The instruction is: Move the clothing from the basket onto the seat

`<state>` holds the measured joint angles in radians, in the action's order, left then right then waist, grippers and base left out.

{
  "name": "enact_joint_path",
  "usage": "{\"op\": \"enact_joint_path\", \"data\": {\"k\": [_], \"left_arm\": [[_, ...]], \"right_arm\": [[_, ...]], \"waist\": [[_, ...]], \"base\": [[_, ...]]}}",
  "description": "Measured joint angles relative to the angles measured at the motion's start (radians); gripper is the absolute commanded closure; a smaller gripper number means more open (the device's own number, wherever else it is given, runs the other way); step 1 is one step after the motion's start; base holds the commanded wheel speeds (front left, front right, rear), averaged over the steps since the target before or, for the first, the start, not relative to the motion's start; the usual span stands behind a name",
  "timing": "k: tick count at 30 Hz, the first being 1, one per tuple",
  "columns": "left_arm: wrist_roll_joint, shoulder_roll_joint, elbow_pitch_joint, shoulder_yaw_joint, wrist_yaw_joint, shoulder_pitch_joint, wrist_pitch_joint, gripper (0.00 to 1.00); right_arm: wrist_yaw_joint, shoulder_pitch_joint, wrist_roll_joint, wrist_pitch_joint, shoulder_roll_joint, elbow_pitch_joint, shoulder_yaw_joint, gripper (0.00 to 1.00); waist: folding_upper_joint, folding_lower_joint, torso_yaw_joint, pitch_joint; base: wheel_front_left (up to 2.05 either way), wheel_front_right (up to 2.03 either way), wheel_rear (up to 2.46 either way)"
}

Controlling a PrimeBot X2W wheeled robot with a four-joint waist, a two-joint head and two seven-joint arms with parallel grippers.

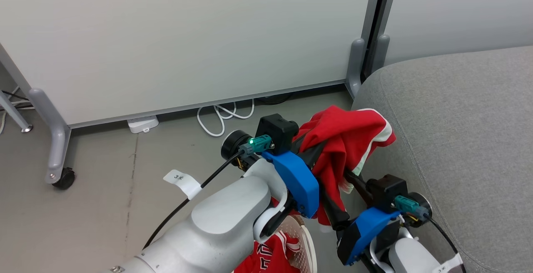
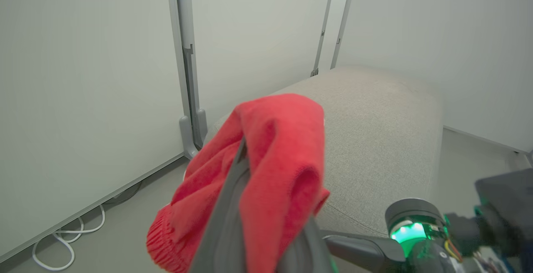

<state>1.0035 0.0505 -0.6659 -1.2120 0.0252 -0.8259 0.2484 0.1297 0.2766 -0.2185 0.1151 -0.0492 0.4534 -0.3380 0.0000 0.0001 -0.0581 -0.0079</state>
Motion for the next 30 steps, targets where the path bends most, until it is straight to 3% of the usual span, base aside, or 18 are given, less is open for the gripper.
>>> {"op": "enact_joint_path", "data": {"k": [14, 15, 16, 17, 18, 30], "left_arm": [[0.026, 0.0, 0.001, -0.027, -0.007, -0.015, 0.006, 1.0], [0.026, 0.0, 0.001, -0.028, -0.007, -0.015, 0.006, 1.0], [0.027, 0.0, 0.002, -0.029, -0.008, -0.015, 0.006, 1.0], [0.028, 0.0, 0.003, -0.031, -0.009, -0.015, 0.006, 1.0], [0.029, 0.0, 0.004, -0.032, -0.009, -0.015, 0.006, 1.0], [0.045, 0.0, 0.0, -0.044, -0.016, -0.018, 0.009, 1.0]], "right_arm": [[0.0, 0.11, -0.022, 0.006, 0.0, 0.154, -0.037, 0.0], [0.0, 0.115, -0.024, 0.011, 0.0, 0.163, -0.04, 0.24], [0.0, 0.118, -0.029, 0.011, 0.0, 0.171, -0.041, 0.65], [0.0, 0.123, -0.033, 0.015, 0.0, 0.178, -0.043, 0.89], [0.0, 0.126, -0.038, 0.02, 0.0, 0.183, -0.044, 1.0], [0.0, 0.146, -0.075, 0.055, 0.0, 0.232, -0.058, 1.0]], "waist": [[0.0, -0.0001, 0.007, -0.001], [0.0, -0.0001, 0.008, -0.002], [0.0, -0.0001, 0.008, -0.002], [0.0, -0.0001, 0.01, -0.002], [0.0, -0.0001, 0.011, -0.002], [0.0, 0.0, 0.009, -0.009]], "base": [[0.0, 0.0, 0.0], [0.0, 0.0, 0.0], [0.0, 0.0, 0.0], [0.0, 0.0, 0.0], [0.0, 0.0, 0.0], [0.0, 0.0, 0.0]]}}
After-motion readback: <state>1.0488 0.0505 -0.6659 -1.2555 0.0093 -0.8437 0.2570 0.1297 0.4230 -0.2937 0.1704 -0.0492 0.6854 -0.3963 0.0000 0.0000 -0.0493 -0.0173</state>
